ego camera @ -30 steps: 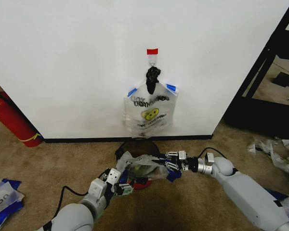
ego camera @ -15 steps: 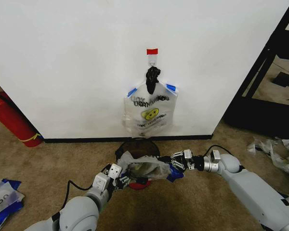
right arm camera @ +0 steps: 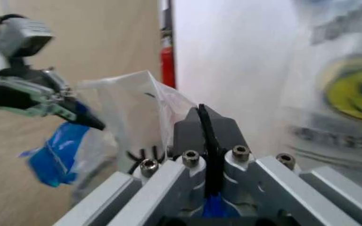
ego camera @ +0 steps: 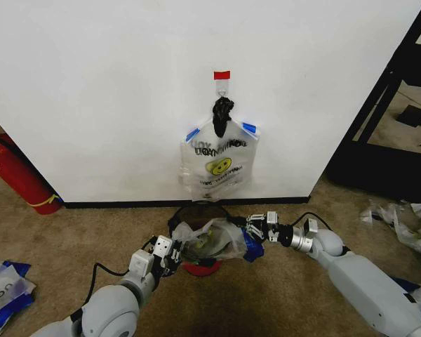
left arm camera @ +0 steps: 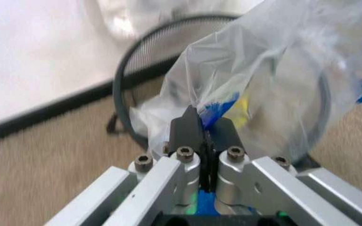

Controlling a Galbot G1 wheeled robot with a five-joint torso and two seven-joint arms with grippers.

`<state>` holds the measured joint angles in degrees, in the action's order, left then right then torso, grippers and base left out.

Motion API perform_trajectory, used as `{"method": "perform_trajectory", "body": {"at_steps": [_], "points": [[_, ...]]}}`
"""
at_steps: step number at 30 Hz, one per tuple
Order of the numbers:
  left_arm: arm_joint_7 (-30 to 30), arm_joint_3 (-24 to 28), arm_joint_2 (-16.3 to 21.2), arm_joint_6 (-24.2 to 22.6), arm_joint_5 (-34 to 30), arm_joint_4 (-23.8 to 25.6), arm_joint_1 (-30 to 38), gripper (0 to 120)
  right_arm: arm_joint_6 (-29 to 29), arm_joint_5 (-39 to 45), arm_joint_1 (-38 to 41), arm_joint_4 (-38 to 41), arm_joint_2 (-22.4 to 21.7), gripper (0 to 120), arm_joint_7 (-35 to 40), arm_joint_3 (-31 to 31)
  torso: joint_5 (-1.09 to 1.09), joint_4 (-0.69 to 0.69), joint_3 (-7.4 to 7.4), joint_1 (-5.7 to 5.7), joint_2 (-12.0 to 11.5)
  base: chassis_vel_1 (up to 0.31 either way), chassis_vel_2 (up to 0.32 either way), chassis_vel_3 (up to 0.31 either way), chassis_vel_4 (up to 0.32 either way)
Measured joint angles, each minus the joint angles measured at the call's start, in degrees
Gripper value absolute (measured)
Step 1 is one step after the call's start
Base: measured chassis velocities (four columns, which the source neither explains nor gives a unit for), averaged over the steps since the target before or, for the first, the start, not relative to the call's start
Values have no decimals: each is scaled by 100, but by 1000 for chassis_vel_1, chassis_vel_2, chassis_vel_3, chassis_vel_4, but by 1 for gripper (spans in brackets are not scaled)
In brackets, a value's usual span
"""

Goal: Pick up the garbage bag from the wall and place it over the trash bin.

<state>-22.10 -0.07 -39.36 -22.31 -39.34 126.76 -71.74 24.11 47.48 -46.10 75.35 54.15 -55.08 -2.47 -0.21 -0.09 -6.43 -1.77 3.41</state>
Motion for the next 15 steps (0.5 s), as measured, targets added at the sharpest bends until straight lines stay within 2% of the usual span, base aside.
{"method": "perform_trajectory", "body": {"at_steps": [2,4,5,12,15], "points": [[247,-26,-20,254,240,-197,39,0,81,55,-28,-61,64,0,183,-24,0,-1,0,0,1,0,0,0,0],[654,40,-140,716,552,-635,242,0,211,81,-38,-204,232,0,497,-88,-1,0,0,0,1,0,0,0,0],[654,40,-140,716,552,-635,242,0,211,81,-38,-204,232,0,497,-88,-1,0,0,0,1,0,0,0,0],[1481,168,-489,1505,1210,-1585,710,0,345,136,230,-766,717,0,776,-146,-1,0,-1,0,0,0,0,0,0],[1543,162,-544,1619,1279,-1697,773,0,325,256,414,-1004,853,0,776,-148,-1,0,-1,0,0,0,0,0,0]]}}
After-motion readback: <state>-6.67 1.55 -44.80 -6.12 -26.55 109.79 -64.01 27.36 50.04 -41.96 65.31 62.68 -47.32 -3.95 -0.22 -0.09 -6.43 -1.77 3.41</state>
